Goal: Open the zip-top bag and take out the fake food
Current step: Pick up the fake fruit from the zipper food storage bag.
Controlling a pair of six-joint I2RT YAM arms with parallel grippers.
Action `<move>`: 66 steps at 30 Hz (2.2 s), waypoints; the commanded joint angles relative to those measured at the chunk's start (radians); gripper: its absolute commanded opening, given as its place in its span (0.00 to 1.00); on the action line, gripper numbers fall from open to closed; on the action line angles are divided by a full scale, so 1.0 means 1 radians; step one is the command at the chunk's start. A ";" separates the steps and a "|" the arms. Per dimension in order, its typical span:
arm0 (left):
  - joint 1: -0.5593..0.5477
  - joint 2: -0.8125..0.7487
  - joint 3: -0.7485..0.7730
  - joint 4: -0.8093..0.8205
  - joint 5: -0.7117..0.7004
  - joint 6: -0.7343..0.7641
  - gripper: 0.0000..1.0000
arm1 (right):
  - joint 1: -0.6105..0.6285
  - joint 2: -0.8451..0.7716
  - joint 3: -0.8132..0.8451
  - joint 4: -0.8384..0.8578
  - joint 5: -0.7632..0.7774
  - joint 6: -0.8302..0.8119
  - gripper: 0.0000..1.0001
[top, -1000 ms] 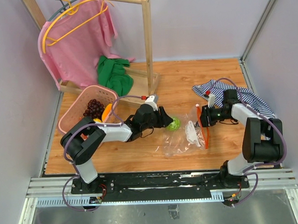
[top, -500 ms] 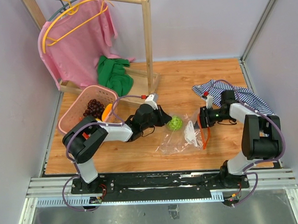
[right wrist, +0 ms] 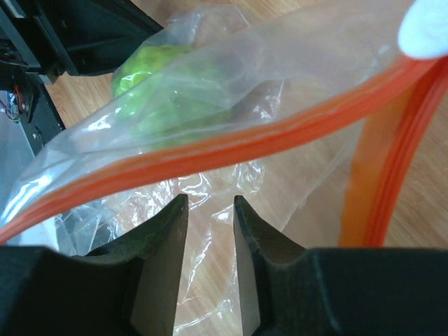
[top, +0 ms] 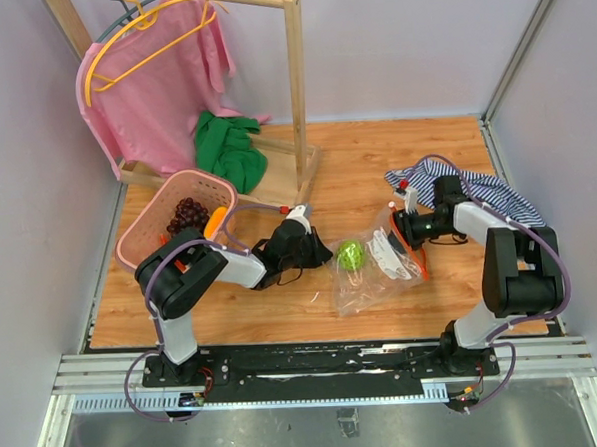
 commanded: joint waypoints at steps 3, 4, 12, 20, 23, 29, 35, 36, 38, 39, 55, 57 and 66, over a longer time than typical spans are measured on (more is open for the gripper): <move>0.001 -0.007 -0.009 0.006 0.020 0.015 0.00 | 0.038 0.002 0.040 -0.017 -0.063 -0.020 0.43; 0.000 -0.007 -0.007 0.009 0.025 0.015 0.00 | 0.045 -0.002 0.040 -0.019 -0.070 -0.029 0.46; -0.013 0.016 0.026 0.006 0.058 0.018 0.00 | 0.130 -0.017 0.047 -0.018 -0.044 -0.053 0.62; -0.033 0.068 0.087 -0.019 0.073 0.028 0.00 | 0.159 0.030 0.068 0.013 -0.016 -0.024 0.76; -0.039 0.093 0.116 -0.042 0.073 0.038 0.00 | 0.173 0.036 0.071 0.011 -0.011 -0.025 0.78; -0.041 0.138 0.160 -0.061 0.083 0.045 0.00 | 0.186 0.048 0.070 -0.001 -0.013 -0.043 0.82; -0.042 0.167 0.192 -0.073 0.095 0.053 0.00 | 0.197 0.072 0.084 -0.034 0.014 -0.068 0.86; -0.042 0.170 0.195 -0.074 0.097 0.053 0.00 | 0.198 0.072 0.084 -0.033 0.043 -0.070 0.87; -0.043 0.176 0.203 -0.075 0.103 0.052 0.00 | 0.197 0.074 0.082 -0.029 0.074 -0.070 0.90; -0.044 0.181 0.211 -0.075 0.107 0.052 0.00 | 0.196 0.077 0.079 -0.025 0.066 -0.067 0.91; -0.059 0.193 0.272 -0.132 0.080 0.063 0.00 | 0.207 0.079 0.107 -0.094 0.025 -0.129 0.86; -0.039 0.169 0.247 -0.132 0.077 0.061 0.01 | 0.202 0.070 0.121 -0.130 0.029 -0.177 0.90; 0.000 0.067 0.189 -0.142 0.084 0.077 0.21 | 0.198 0.048 0.115 -0.158 0.045 -0.242 0.95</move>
